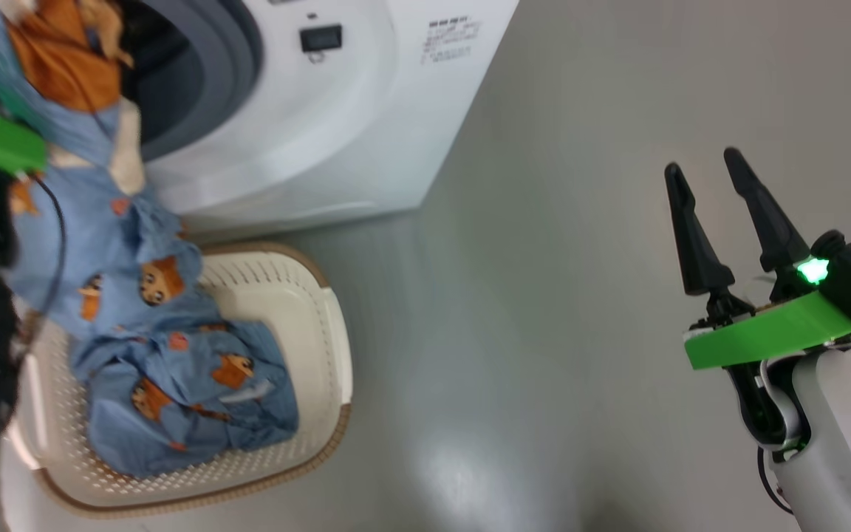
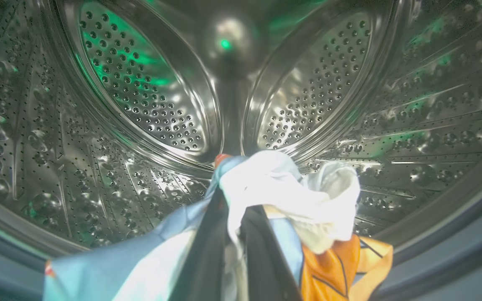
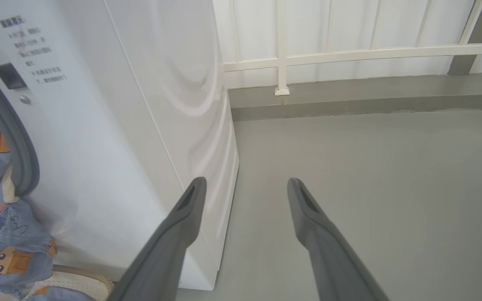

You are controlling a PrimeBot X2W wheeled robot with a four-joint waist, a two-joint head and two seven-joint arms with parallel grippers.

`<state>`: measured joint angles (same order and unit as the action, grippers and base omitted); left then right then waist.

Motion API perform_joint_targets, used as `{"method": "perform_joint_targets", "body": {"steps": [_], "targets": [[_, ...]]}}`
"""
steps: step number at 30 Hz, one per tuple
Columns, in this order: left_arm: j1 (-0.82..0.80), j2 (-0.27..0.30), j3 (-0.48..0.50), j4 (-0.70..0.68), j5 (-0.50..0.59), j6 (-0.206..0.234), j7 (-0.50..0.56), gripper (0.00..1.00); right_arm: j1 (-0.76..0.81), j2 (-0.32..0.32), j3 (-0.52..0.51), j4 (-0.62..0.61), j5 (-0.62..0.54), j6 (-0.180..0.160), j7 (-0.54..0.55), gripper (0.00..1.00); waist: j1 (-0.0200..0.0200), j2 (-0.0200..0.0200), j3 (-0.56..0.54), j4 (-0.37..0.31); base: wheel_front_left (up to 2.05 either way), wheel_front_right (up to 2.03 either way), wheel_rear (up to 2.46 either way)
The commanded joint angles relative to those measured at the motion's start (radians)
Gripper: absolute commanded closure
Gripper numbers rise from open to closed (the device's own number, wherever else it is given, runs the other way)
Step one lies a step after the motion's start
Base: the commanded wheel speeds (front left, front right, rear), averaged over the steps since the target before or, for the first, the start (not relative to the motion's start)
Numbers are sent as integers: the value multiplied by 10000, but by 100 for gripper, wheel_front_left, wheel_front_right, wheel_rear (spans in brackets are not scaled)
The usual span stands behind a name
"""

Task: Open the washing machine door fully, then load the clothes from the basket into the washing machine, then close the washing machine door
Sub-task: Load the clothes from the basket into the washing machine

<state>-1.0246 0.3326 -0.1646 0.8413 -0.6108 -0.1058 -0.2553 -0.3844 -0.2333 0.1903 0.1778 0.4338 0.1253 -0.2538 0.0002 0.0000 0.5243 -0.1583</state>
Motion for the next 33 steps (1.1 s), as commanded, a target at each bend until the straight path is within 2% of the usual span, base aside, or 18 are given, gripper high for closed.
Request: {"method": "perform_joint_targets", "body": {"steps": [1,10,21,22,23,24,33], "targets": [[-511,597,266,-27,196,-67,-64,100,-58,-48,87,-307,-101,54,-80,0,-2,0,993,-444,0,0,0],[-2406,1311,192,893,725,-186,-65,100,-254,293,36,-456,-205,54,-80,0,-2,0,1823,-917,0,0,0],[-3601,2147,476,529,1254,-235,-65,100,-413,852,-23,-475,-205,54,-80,0,-2,0,2167,-1421,0,0,0],[-3587,2155,469,618,1272,-236,-65,80,-408,879,-27,-462,-206,54,-80,0,-2,0,2171,-1436,0,0,0],[-3550,2137,473,736,1262,-238,-65,47,-402,905,-33,-448,-209,54,-80,0,-2,0,2176,-1448,0,0,0],[-3495,2092,477,914,1217,-239,-65,0,-399,925,-41,-432,-212,54,-80,0,-2,0,2178,-1452,0,0,0],[-3049,1677,-39,2386,768,-247,434,0,-490,947,-62,-227,-257,54,-80,0,-2,0,1843,-1248,0,0,0]]}}
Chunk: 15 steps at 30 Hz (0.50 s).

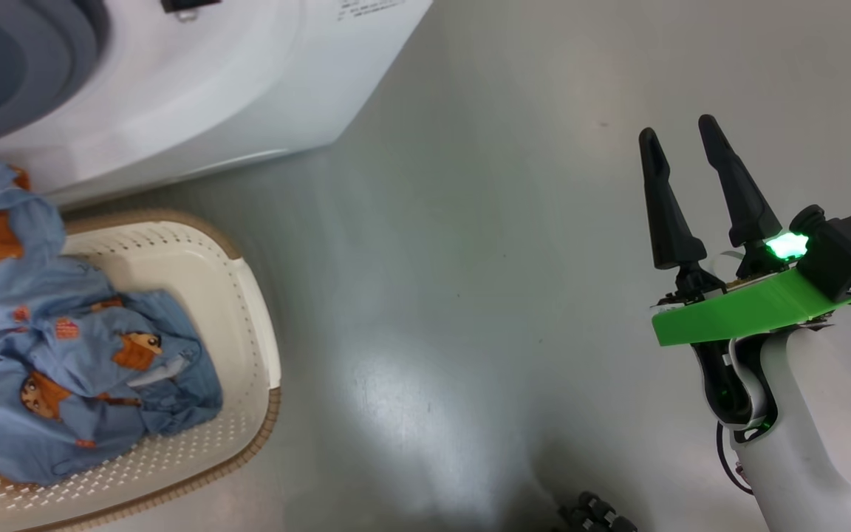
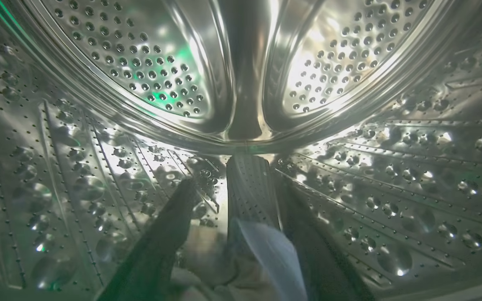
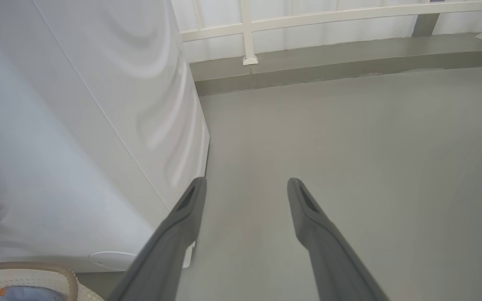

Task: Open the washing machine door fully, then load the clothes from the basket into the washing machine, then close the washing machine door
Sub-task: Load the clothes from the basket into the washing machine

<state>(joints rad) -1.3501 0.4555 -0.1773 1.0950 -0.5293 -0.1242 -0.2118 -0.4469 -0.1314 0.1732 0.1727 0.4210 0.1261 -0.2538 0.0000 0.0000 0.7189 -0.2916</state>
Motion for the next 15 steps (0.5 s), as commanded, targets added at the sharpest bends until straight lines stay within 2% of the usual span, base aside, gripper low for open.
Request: {"method": "perform_joint_targets", "body": {"steps": [1,7,15], "targets": [[302,419,-2,-126,-125,-63,15,0,128,-84,114,-145,-126,46,-80,0,0,0,-199,128,0,0,0],[1191,274,-556,-385,-766,-64,-98,0,108,-193,264,52,-59,46,-80,0,0,0,-943,428,0,0,0],[2589,-239,-1149,-1143,-1435,-64,-447,0,133,-501,396,335,60,46,-80,0,0,0,-2084,1139,0,0,0]]}}
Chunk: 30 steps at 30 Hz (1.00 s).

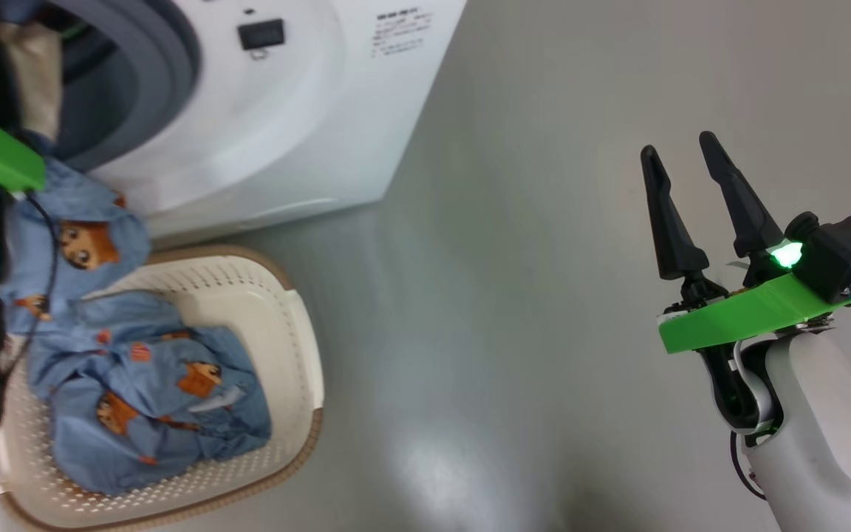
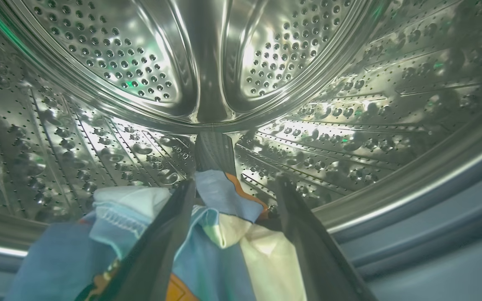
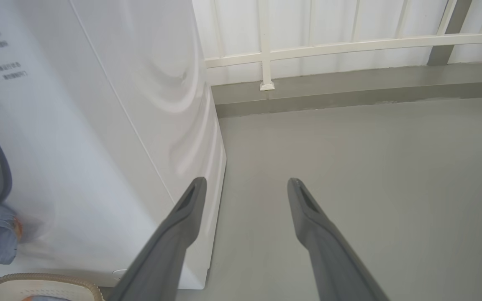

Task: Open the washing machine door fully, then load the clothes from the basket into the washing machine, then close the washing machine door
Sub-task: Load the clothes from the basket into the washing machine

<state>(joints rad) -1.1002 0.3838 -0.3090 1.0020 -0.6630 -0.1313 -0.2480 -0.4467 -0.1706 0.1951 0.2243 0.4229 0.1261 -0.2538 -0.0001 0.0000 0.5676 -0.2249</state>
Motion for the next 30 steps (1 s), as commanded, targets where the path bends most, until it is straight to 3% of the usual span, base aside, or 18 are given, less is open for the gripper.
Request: {"method": "perform_joint_targets", "body": {"steps": [1,8,20,30], "targets": [[259,419,152,-289,-177,7,-102,0,142,-155,195,-149,59,46,-80,0,1,0,-724,560,0,0,0],[1665,56,304,-1196,-204,6,-133,0,376,-357,310,72,198,46,-80,0,1,0,-1820,1096,0,0,0],[4424,-677,1094,-3173,764,6,-136,0,1113,-614,238,332,391,46,-80,0,1,0,-3304,1887,0,0,0],[6076,-1012,1466,-4407,1206,6,-137,0,1556,-729,344,442,504,46,-80,0,1,0,-4145,2161,0,0,0]]}}
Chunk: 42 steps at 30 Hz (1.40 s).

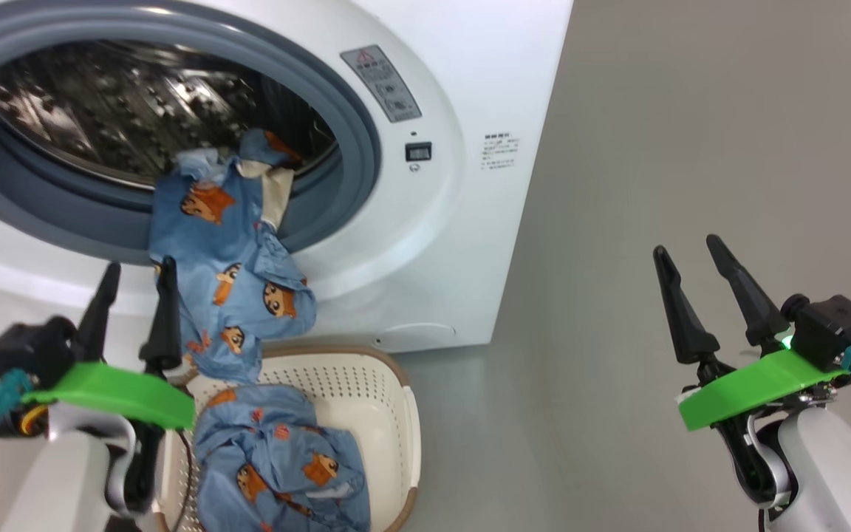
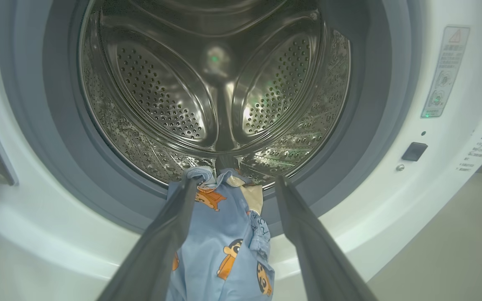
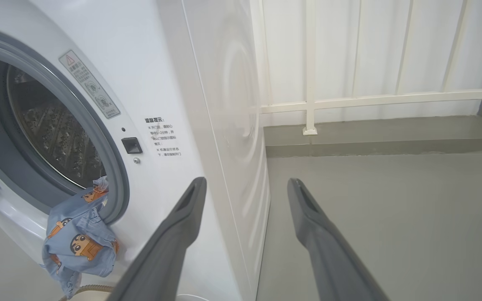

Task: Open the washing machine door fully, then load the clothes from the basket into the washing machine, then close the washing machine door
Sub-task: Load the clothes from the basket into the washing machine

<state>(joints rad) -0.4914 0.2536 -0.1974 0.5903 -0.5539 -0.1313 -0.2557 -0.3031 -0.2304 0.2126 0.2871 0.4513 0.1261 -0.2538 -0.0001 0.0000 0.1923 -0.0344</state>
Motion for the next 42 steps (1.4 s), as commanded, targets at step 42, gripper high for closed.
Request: {"method": "perform_joint_targets", "body": {"steps": [42], "targets": [[2616,-362,1032,-2554,996,352,-61,0,698,-363,197,-123,376,46,-80,0,1,0,-1222,206,0,0,0]]}}
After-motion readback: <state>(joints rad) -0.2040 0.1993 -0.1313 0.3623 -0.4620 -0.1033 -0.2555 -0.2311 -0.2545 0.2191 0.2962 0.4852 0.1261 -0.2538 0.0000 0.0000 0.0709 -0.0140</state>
